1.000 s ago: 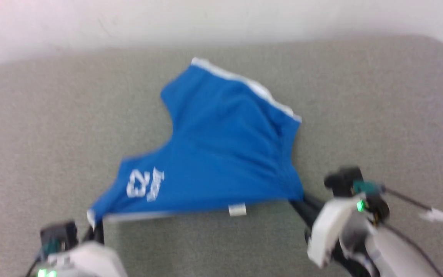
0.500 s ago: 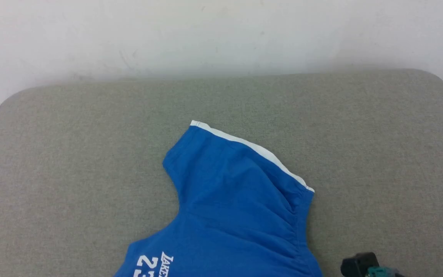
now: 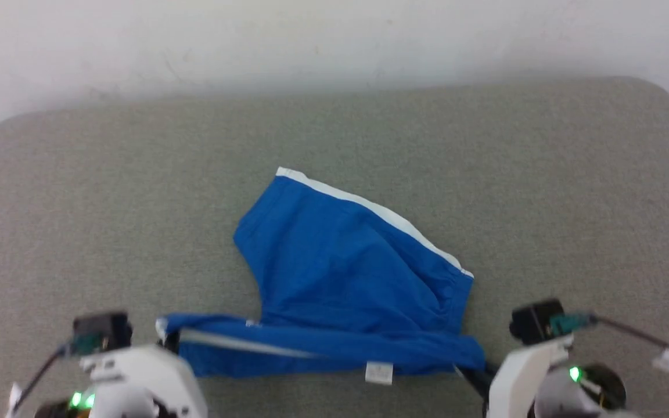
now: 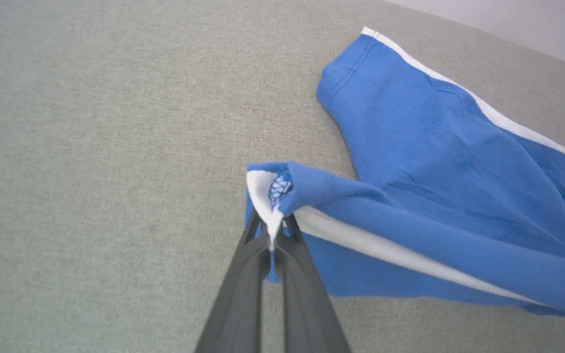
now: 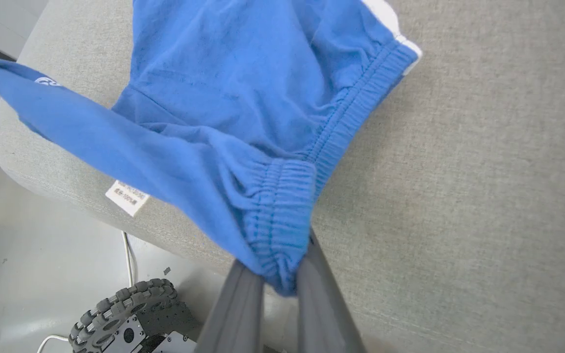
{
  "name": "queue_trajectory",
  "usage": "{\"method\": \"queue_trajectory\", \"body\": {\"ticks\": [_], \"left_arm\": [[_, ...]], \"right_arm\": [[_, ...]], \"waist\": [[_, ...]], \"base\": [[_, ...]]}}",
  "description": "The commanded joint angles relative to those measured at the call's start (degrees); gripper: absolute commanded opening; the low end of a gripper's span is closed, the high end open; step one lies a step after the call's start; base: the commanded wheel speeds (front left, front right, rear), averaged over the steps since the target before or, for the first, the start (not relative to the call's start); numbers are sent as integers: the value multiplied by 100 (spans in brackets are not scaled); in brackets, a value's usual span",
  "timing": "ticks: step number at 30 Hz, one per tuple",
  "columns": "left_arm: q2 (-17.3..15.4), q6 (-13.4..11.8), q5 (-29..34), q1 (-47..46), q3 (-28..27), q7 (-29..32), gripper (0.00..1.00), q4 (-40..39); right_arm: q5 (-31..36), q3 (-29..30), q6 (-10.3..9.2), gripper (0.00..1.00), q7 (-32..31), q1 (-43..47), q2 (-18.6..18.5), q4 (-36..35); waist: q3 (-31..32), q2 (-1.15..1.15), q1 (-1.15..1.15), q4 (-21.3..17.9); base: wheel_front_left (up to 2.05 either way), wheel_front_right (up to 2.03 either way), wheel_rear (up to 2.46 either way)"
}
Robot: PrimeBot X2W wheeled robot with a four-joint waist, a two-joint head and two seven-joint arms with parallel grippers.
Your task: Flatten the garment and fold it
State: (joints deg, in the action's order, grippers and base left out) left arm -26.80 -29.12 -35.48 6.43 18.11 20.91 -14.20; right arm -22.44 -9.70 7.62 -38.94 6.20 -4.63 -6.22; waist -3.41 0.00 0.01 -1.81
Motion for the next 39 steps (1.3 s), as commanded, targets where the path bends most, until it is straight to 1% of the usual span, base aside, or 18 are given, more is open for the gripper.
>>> {"method": "queue_trajectory", "body": {"ticks": [1, 5, 9, 12, 19, 23, 26, 28, 32, 36, 37, 38, 39], "left_arm": [[-33, 77, -16, -314, 33, 105, 0, 135], [-25, 347, -56, -1371, 234, 638, 0, 780], [34, 609, 20, -2432, 487, 1098, 0, 1423], [174, 748, 114, -3183, 670, 1344, 0, 1950], [611, 972, 374, -4638, 1029, 1602, 0, 3200], [864, 1051, 426, -5211, 1101, 1558, 0, 3896], [998, 1099, 455, -5504, 1098, 1355, 0, 4339], [1098, 1087, 443, -5638, 1049, 1163, 0, 4543], [1178, 1064, 460, -5858, 946, 734, 0, 4882], [1254, 1082, 397, -5932, 869, 485, 0, 5151], [1285, 1081, 363, -5933, 840, 437, 0, 5215], [1308, 1084, 347, -5928, 831, 393, 27, 5279], [1336, 1092, 305, -5918, 807, 374, 76, 5346]], "right_arm": [[-74, 19, -13, 0, -86, -247, -14, 53], [-259, -69, -13, 0, -451, -983, -82, 338], [-392, -109, -13, 0, -607, -1621, -128, 621], [-434, -73, -13, 0, -620, -2008, -134, 834], [-570, 39, -13, 0, -488, -2789, -29, 1300], [-618, -10, -13, 0, -390, -3115, 26, 1554], [-643, -94, -13, 0, -299, -3272, 56, 1718], [-643, -117, -13, 0, -199, -3336, 67, 1799], [-636, -61, -13, 0, 24, -3365, 82, 1904], [-599, -27, -13, 1, 139, -3331, 85, 2004], [-602, -35, -13, 25, 166, -3325, 85, 2020], [-612, -53, -13, 49, 195, -3313, 88, 2034], [-608, -108, -13, 94, 223, -3300, 82, 2038]], "waist": [[-221, 0, -1, -138], [-513, 0, -1, -265], [-834, 0, -1, -335], [-1070, 0, -1, -377], [-1519, 0, -1, -566], [-1725, 0, -1, -672], [-1835, 0, -1, -738], [-1878, 0, -1, -754], [-1921, 0, -1, -756], [-1921, 0, -1, -743], [-1920, 0, -1, -740], [-1913, 0, -1, -739], [-1904, 0, -1, -738]], "base": [[0, 0, 0], [0, 0, 0], [0, 0, 0], [0, 0, 0], [0, 0, 0], [0, 0, 0], [0, 0, 0], [0, 0, 0], [0, 0, 0], [0, 0, 0], [0, 0, 0], [0, 0, 0], [0, 0, 0]]}}
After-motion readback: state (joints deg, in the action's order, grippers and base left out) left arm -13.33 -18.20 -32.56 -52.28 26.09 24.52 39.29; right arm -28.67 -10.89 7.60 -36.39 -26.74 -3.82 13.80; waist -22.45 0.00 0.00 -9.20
